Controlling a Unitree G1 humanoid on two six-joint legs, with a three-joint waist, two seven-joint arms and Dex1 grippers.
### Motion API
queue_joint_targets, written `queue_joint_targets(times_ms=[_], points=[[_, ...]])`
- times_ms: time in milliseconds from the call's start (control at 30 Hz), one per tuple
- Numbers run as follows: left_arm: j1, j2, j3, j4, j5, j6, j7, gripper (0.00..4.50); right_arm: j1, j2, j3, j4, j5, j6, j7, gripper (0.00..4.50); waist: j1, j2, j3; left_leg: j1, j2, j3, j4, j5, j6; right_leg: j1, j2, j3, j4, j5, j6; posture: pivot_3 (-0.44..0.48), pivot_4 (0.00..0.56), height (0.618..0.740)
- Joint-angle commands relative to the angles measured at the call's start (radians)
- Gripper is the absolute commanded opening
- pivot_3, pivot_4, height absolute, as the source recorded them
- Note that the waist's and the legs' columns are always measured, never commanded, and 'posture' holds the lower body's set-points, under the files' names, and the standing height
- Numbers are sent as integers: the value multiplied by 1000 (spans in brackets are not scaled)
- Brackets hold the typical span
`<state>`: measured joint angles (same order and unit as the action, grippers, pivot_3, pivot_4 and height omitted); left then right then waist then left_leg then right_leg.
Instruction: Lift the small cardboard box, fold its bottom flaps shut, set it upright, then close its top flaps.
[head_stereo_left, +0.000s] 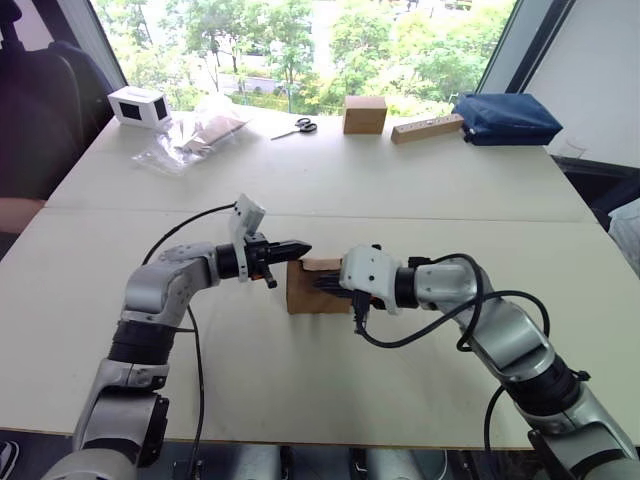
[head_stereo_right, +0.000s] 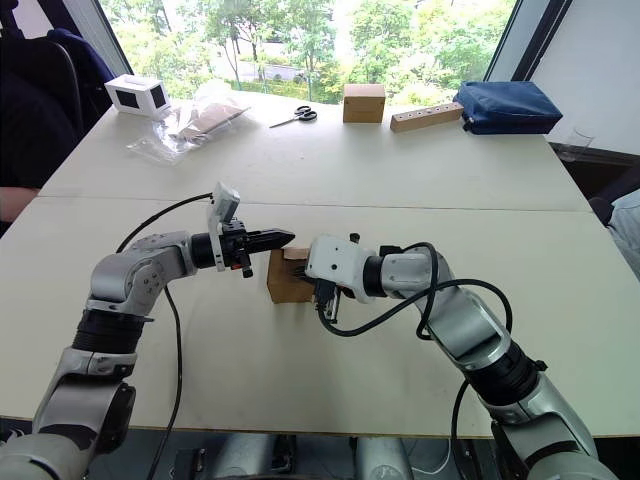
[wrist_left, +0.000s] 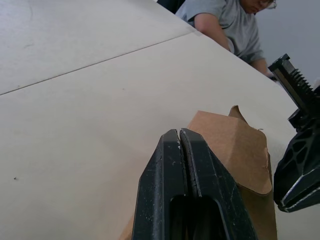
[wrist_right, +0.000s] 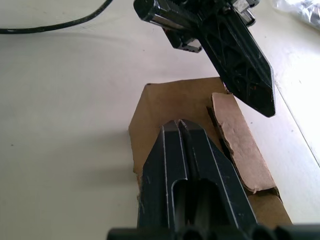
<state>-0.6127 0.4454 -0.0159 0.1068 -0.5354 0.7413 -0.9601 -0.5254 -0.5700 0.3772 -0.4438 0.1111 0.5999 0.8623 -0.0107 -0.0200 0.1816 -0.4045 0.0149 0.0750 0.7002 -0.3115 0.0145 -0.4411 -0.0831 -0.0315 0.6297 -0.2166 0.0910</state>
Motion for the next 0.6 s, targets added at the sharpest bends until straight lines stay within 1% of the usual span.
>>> queue_joint_targets(times_ms=[33, 367, 600], points=[[-3, 8, 7, -43, -15, -1, -10, 24, -25, 15, -26, -16, 11, -13, -8, 0, 0, 0, 0, 0, 0, 0, 0, 0, 0, 0, 0, 0, 0, 0, 0, 0, 150, 740], [26, 34, -48, -61, 39, -52, -31, 24, -30, 36, -65, -12, 51, 13, -22, 0, 0, 0, 0, 0, 0, 0, 0, 0, 0, 0, 0, 0, 0, 0, 0, 0, 150, 740], [6, 7, -17, -79, -6, 4, 1, 24, -23, 6, -23, 15, 0, -22, -16, 0, 1, 0, 0, 0, 0, 0, 0, 0, 0, 0, 0, 0, 0, 0, 0, 0, 150, 740]])
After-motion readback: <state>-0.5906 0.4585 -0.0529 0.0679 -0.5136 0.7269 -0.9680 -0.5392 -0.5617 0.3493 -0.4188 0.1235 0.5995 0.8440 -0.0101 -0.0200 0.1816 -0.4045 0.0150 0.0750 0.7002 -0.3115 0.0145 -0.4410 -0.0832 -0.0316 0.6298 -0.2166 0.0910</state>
